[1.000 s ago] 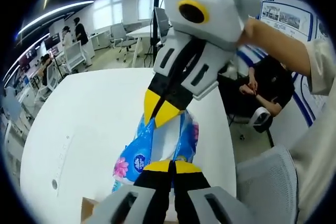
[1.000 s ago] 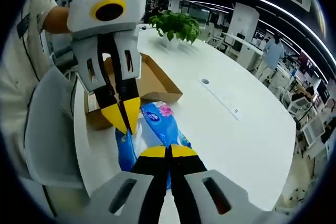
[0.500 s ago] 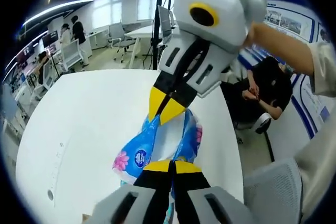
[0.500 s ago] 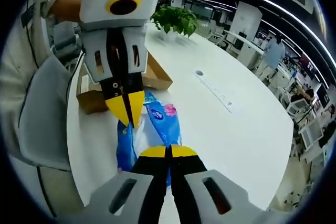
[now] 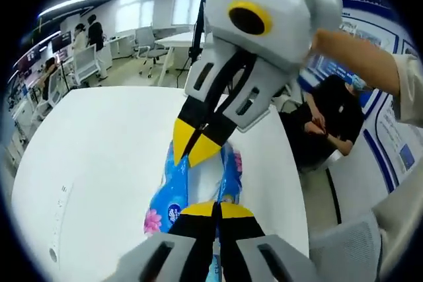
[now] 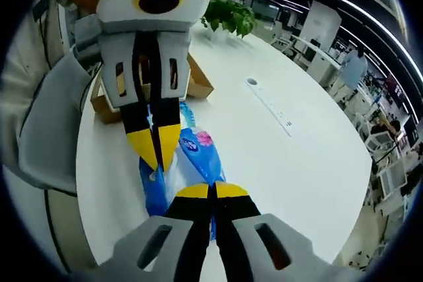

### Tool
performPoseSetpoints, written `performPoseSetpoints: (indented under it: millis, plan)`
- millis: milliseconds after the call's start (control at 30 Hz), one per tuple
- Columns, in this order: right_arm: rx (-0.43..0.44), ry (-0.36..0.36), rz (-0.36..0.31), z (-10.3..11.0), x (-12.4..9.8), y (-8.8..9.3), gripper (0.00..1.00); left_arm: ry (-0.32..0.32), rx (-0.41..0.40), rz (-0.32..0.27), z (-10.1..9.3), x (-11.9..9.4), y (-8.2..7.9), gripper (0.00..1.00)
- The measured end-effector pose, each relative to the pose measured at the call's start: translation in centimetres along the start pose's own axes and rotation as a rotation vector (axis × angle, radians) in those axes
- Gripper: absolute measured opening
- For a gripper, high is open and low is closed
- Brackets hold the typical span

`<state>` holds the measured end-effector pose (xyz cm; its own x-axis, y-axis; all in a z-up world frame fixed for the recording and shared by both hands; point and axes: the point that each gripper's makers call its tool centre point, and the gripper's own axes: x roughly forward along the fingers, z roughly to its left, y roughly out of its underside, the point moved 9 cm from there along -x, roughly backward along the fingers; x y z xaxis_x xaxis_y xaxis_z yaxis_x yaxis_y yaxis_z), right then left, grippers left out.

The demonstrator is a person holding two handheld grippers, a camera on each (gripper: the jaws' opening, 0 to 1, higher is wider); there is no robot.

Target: Operate the shoe box by opening the lid, removing the specified soft item, and placing it in the target area until the item is outside and the box remains undamaged.

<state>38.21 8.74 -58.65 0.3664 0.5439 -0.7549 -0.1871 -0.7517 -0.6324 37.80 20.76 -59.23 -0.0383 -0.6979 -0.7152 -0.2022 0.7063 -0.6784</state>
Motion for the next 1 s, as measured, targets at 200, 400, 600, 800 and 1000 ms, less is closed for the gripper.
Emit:
performPoseSetpoints:
  millis: [200, 400, 600, 800, 1000]
  plan:
    - [-0.014, -0.005, 0.011, -1.4, 0.2, 0.5, 0.00, 0.001, -0.028, -0.023, 1.0, 1.3, -0.6, 0.00]
    - [-0.015, -0.006, 0.028, -1.9, 0.6, 1.1, 0.00, 0.007, -0.068, -0.037, 2.0, 2.5, -0.8, 0.00]
    - [-0.011, -0.013, 0.049, -2.5, 1.0, 2.1, 0.00, 0.022, -0.082, -0.037, 2.4, 3.9, -1.0, 0.00]
    - [0.006, -0.016, 0.061, -2.7, 1.6, 3.4, 0.00, 0.033, -0.083, -0.027, 2.6, 5.4, -0.9, 0.00]
    - [0.020, -0.017, 0.080, -2.5, 2.5, 4.7, 0.00, 0.044, -0.095, -0.020, 2.5, 6.9, -0.2, 0.00]
